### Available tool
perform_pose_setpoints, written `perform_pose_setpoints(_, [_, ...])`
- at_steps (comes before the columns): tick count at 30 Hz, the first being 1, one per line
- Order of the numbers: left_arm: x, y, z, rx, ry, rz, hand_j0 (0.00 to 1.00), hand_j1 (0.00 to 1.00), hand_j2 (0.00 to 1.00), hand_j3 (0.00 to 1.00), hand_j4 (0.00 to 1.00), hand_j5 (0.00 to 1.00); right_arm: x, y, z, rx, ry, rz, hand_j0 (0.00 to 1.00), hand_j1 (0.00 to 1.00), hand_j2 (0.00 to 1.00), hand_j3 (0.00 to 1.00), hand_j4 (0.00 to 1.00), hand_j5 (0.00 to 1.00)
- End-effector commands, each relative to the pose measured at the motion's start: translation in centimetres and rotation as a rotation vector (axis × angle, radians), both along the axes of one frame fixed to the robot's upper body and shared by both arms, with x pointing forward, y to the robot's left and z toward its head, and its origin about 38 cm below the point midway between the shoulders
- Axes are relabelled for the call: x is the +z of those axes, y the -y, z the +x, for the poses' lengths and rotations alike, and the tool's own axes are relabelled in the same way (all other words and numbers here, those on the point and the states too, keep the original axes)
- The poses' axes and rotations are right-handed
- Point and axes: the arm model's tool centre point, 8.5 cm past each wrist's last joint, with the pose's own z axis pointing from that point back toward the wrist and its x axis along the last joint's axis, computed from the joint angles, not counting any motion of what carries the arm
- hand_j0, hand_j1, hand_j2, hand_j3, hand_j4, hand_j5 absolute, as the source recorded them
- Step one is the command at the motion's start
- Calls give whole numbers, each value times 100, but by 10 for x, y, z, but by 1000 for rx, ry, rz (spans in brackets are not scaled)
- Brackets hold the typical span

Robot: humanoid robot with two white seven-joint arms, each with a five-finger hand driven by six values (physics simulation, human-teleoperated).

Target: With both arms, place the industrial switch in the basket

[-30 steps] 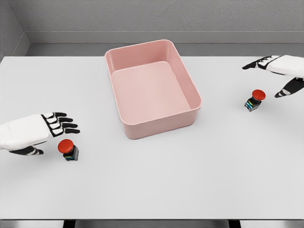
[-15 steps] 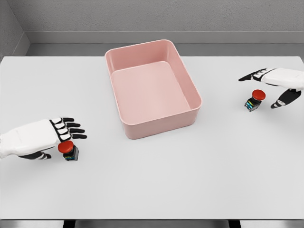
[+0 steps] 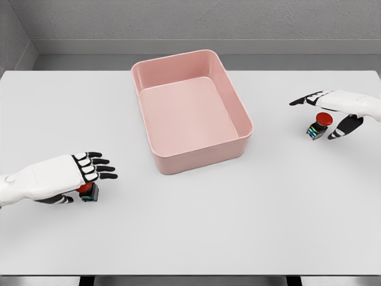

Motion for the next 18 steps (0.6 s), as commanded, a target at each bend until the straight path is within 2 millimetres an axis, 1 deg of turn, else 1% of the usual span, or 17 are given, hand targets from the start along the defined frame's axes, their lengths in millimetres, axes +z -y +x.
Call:
perform_pose_setpoints(1, [0, 1, 0, 1, -1, -6, 100, 100, 100, 100, 100, 100, -5, 5, 2, -25, -12, 4, 100, 100, 100, 100, 100, 100])
perform_pose_setpoints(3, [-2, 2, 0, -1, -3, -11, 100, 100, 100, 100, 100, 100, -8, 8, 3, -36, -18, 6, 100, 100, 100, 100, 100, 100])
perform_pose_setpoints(4, [-2, 2, -1, 0, -5, -9, 97, 97, 97, 97, 97, 97, -9, 10, 4, -45, -22, 6, 100, 100, 100, 100, 100, 100])
perform_pose_setpoints(6, [-2, 1, -1, 1, -6, -5, 74, 74, 74, 74, 74, 74, -11, 14, 4, -57, -27, 2, 100, 100, 100, 100, 100, 100])
perform_pose_setpoints(7, [-3, 1, -1, 1, -8, -3, 68, 68, 68, 68, 68, 68, -14, 13, 5, -59, -31, 5, 100, 100, 100, 100, 100, 100])
perform_pose_setpoints(8, [-5, 0, -2, -5, -4, 16, 66, 66, 66, 66, 66, 66, -14, 13, 5, -61, -32, 4, 100, 100, 100, 100, 100, 100])
perform_pose_setpoints(12, [-6, -1, -3, -5, -6, 23, 55, 55, 55, 55, 55, 55, -21, 10, 7, -63, -47, 5, 100, 100, 100, 100, 100, 100])
perform_pose_setpoints(13, [-5, -1, -2, -5, -3, 23, 48, 48, 48, 48, 48, 48, -21, 11, 7, -64, -47, 5, 100, 100, 100, 100, 100, 100])
perform_pose_setpoints(14, [-5, -1, -2, -5, -3, 23, 46, 46, 46, 46, 46, 46, -21, 11, 8, -66, -47, 4, 100, 100, 100, 100, 100, 100])
perform_pose_setpoints(16, [-4, -1, -2, -4, 0, 22, 44, 44, 44, 44, 44, 44, -24, 16, 9, -82, -51, -14, 100, 100, 100, 100, 100, 100])
perform_pose_setpoints(18, [-1, -2, 0, -2, 8, 20, 41, 41, 41, 41, 41, 41, -25, 15, 11, -84, -52, -14, 99, 99, 99, 99, 99, 99])
